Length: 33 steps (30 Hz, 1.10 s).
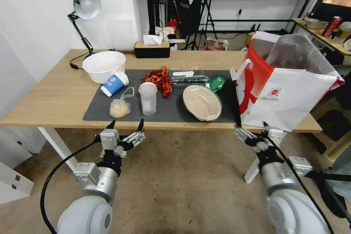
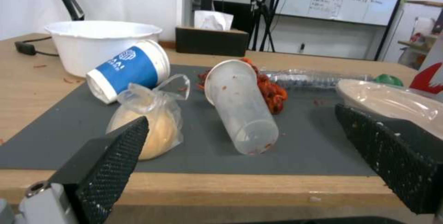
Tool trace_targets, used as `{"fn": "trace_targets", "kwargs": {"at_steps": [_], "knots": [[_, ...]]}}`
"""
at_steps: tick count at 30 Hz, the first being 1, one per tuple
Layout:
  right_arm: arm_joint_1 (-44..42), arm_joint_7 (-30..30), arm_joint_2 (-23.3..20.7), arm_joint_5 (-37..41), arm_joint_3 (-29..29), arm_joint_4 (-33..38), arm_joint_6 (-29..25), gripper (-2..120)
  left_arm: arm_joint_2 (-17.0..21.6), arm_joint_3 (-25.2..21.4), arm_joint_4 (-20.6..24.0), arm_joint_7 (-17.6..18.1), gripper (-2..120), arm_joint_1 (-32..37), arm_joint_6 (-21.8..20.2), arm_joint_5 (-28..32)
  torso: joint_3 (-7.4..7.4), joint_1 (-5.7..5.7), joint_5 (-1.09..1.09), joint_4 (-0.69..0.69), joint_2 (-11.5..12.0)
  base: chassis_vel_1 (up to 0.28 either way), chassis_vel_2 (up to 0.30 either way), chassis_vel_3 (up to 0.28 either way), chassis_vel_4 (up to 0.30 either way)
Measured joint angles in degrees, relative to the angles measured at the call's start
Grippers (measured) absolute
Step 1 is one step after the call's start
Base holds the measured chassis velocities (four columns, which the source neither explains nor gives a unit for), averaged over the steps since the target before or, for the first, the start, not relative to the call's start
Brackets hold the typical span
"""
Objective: Pick up the trash from the table and place it into the takeout bag.
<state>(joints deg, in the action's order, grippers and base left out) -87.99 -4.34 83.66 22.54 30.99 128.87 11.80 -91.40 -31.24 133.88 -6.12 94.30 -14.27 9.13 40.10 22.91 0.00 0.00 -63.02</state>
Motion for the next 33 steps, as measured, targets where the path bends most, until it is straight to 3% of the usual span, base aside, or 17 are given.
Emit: {"fn": "trace_targets", "kwargs": {"at_steps": [11,15,27,33], "knots": [[2.9,0.7,-1.1,12.7,-4.1,-2.2,-0.5,100,0.0,-0.1,0.3,-0.5,100,1.2,1.5,-0.5,0.0,0.0,-0.01,0.0,0.0,0.0,0.0,0.0,0.0],[5.3,-2.9,-0.7,19.3,-6.0,-4.6,0.9,100,0.0,-0.2,0.5,-0.5,100,1.9,2.3,-0.7,0.0,0.01,0.0,0.0,0.0,0.0,0.0,0.0,0.0],[10.3,-8.9,0.7,27.4,-8.1,-8.4,3.5,100,0.0,-0.5,0.5,-0.6,100,2.8,3.6,-1.3,0.0,0.01,-0.01,0.0,0.0,0.0,0.0,0.0,0.0],[11.6,-11.4,1.0,28.7,-8.2,-9.3,5.1,85,0.0,-0.6,0.6,-0.6,100,2.9,3.8,-1.4,0.01,0.01,0.0,0.0,0.0,0.0,0.0,0.0,0.0]]}}
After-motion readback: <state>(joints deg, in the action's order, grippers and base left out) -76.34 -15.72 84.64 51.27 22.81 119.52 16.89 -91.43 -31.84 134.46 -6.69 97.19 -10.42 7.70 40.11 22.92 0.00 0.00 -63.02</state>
